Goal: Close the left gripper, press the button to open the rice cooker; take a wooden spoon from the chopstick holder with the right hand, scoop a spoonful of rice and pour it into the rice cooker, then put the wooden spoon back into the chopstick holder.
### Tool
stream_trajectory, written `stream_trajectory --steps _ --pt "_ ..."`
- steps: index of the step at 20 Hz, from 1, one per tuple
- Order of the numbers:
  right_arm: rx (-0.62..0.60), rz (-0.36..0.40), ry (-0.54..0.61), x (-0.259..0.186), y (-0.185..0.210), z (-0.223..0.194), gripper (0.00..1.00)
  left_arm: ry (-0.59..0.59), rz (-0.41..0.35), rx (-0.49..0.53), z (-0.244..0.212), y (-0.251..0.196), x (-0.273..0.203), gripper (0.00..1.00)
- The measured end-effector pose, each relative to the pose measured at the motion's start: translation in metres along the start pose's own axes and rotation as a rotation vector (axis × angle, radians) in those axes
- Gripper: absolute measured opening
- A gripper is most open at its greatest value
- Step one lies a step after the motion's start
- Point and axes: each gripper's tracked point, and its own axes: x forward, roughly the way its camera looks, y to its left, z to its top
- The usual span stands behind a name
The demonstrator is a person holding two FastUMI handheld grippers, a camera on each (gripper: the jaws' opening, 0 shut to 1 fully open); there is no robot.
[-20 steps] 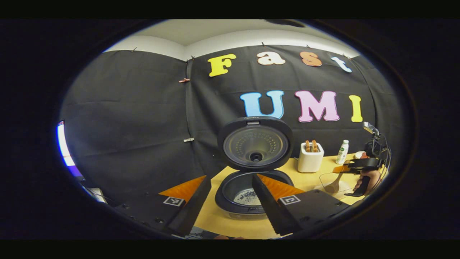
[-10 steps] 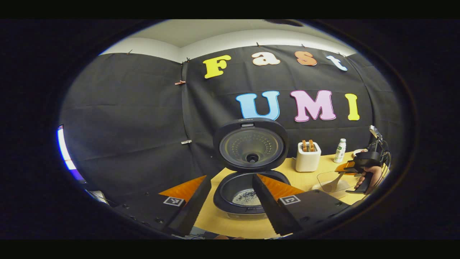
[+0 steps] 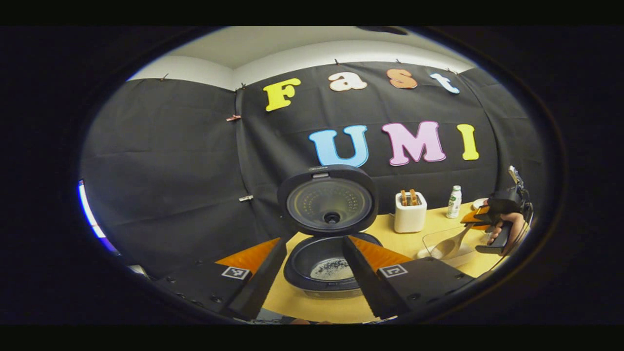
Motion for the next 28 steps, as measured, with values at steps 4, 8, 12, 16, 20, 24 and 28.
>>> stream_trajectory --steps 4,8,12,16,20,24,28 --pt "0.011 0.015 -0.016 -0.010 0.009 0.005 0.20 0.011 0.001 -0.020 -0.004 -0.003 -0.001 0.81" --pt "0.008 0.064 -0.001 -0.020 0.038 0.001 0.20 0.017 0.015 -0.046 -0.007 0.002 -0.002 0.82" --pt "0.006 0.130 0.012 -0.028 0.076 -0.002 0.20 0.006 0.021 -0.053 -0.006 0.003 -0.006 0.82" --pt "0.008 0.175 0.050 -0.033 0.112 -0.018 0.20 0.016 0.039 -0.109 -0.013 0.011 -0.009 0.81" --pt "-0.047 0.236 0.109 -0.042 0.151 -0.051 0.20 0.038 0.050 -0.125 -0.023 0.020 -0.010 0.81" --pt "-0.100 0.300 0.162 -0.049 0.192 -0.082 0.20 0.030 0.075 -0.145 -0.022 0.032 -0.013 0.82" --pt "-0.189 0.346 0.190 -0.049 0.220 -0.110 0.20 0.041 0.083 -0.152 -0.028 0.039 -0.017 0.82"
